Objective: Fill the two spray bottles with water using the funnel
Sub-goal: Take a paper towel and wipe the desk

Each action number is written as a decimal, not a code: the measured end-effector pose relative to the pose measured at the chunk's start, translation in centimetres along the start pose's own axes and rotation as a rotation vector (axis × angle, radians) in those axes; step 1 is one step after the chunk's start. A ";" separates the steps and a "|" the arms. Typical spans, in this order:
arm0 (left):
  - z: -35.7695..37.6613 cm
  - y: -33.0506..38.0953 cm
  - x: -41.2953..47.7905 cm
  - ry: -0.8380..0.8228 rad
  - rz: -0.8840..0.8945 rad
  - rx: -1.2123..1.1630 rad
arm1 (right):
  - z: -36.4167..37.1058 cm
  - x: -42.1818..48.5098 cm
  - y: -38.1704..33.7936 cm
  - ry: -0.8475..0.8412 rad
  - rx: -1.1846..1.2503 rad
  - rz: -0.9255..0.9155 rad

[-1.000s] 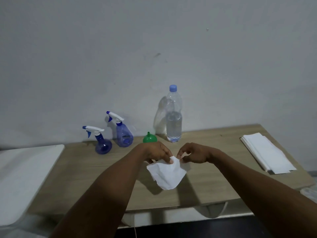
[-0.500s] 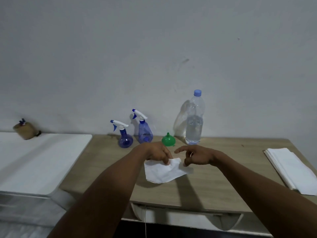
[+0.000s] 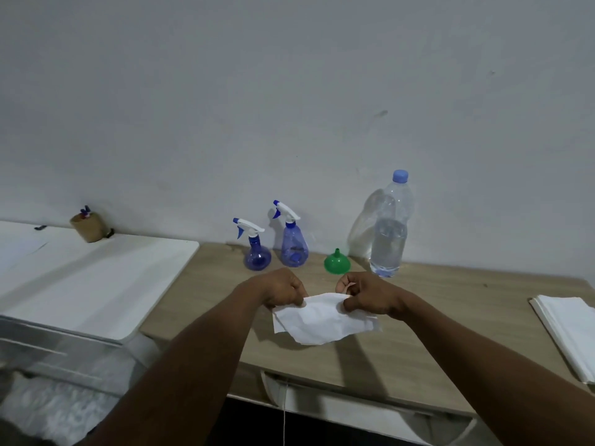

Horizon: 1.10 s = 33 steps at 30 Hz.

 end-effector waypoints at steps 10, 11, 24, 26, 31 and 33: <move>-2.5 -12.2 1.4 0.194 -0.050 -0.242 | 6.1 7.2 -0.3 0.034 0.059 0.118; -2.8 -13.6 1.7 0.201 -0.053 -0.255 | 7.2 8.3 -0.5 0.022 0.058 0.130; -6.4 -24.1 5.7 0.234 -0.026 -0.033 | 14.7 19.4 -0.9 0.055 0.009 0.238; -7.8 -23.8 5.8 0.302 -0.014 -0.012 | 14.2 20.4 -1.1 0.061 -0.071 0.230; -11.3 -22.8 6.6 0.560 0.020 0.047 | 11.3 22.9 -3.1 0.315 -0.318 0.053; -11.8 -22.2 7.0 0.652 0.069 0.189 | 10.6 22.9 -3.6 0.442 -0.446 -0.050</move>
Point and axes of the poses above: each hand's wrist, its own x-axis towards the middle knuckle, its own z-axis out of the palm, y = z × x, the point moved 8 cm from there along x, towards the middle knuckle, and after that the axes turned 11 degrees about x, right-handed, at the moved point
